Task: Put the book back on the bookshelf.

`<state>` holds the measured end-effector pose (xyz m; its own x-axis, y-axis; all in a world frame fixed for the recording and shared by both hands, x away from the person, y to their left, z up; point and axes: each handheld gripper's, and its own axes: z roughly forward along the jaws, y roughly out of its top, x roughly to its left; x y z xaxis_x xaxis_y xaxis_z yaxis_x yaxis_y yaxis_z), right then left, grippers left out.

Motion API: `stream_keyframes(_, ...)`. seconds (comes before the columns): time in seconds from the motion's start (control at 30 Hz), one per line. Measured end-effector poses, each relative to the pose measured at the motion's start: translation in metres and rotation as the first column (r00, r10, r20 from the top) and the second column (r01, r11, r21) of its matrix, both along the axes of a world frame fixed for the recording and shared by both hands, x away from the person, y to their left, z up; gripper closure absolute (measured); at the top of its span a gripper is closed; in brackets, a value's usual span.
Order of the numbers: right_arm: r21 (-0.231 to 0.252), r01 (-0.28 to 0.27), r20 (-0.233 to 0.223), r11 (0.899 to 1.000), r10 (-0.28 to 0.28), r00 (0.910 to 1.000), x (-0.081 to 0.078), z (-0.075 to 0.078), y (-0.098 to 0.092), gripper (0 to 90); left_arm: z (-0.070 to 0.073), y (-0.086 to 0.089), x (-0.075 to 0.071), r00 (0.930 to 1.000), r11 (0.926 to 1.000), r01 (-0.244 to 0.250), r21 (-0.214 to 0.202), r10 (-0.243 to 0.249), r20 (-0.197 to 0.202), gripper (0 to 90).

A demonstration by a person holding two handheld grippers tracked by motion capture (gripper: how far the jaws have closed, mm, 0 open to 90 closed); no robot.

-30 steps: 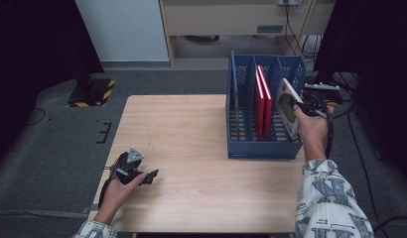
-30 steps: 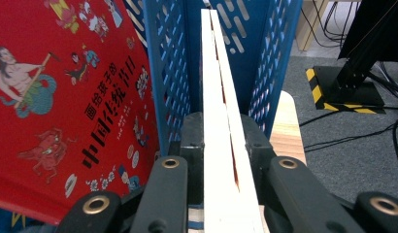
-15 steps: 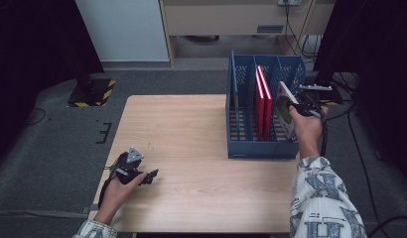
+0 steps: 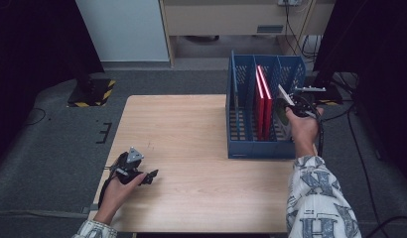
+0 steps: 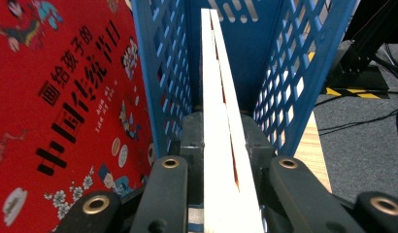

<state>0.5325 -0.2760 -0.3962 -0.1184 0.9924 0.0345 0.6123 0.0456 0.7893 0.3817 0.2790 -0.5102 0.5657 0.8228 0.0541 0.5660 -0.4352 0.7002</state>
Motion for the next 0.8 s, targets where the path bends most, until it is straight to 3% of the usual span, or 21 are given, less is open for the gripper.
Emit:
stream_keyframes(0.47, 0.014, 0.016, -0.021, 1.0, -0.016, 0.9997, 0.002, -0.02, 0.0, 76.4, 0.0, 0.0, 0.0, 1.0, 1.0, -0.002, 0.002, 0.002, 0.0, 4.3)
stream_keyframes(0.8, 0.005, 0.006, -0.032, 1.0, -0.006, 0.9995, 0.003, -0.023, 0.003, 76.3, 0.0, 0.0, 0.0, 1.0, 1.0, -0.001, 0.0, 0.001, 0.002, 4.2)
